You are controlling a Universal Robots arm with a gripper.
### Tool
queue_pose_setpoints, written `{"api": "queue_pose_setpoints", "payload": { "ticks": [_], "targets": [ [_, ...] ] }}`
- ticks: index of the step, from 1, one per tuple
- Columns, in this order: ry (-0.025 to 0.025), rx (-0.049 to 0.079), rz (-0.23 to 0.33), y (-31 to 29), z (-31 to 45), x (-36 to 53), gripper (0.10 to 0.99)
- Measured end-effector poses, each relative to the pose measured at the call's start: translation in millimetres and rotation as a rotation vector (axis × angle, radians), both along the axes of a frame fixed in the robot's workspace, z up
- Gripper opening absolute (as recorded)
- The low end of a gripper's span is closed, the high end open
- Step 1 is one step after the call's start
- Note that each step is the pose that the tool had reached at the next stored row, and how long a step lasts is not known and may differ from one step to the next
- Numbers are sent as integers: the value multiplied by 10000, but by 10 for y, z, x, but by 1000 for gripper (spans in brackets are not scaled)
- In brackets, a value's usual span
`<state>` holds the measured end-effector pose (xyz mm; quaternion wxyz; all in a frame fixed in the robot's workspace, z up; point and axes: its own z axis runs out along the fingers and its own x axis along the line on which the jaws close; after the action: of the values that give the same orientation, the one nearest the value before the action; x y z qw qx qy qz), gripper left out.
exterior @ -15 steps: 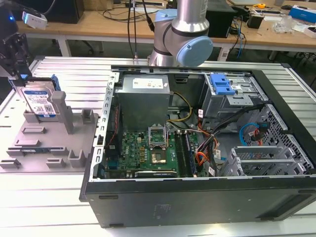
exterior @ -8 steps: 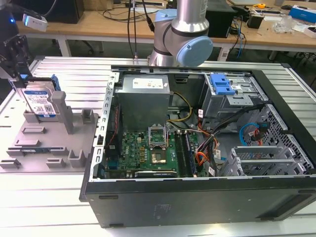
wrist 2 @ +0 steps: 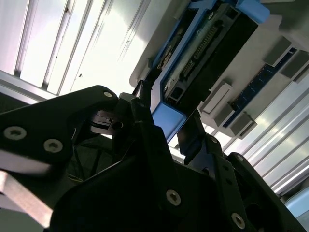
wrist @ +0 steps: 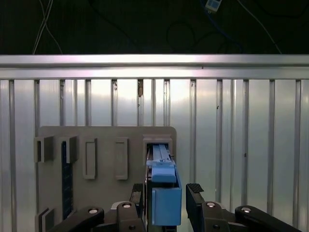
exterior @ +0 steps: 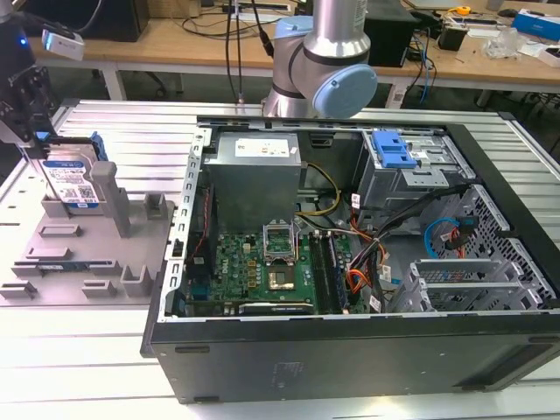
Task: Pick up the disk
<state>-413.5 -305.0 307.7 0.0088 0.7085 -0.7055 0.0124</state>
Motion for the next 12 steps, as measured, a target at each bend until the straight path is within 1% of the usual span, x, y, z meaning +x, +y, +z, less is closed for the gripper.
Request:
{"api": "queue_pose_setpoints", "payload": {
  "ticks": [12],
  "targets": [
    [0, 0, 0, 0, -74, 0, 482]
  ]
}}
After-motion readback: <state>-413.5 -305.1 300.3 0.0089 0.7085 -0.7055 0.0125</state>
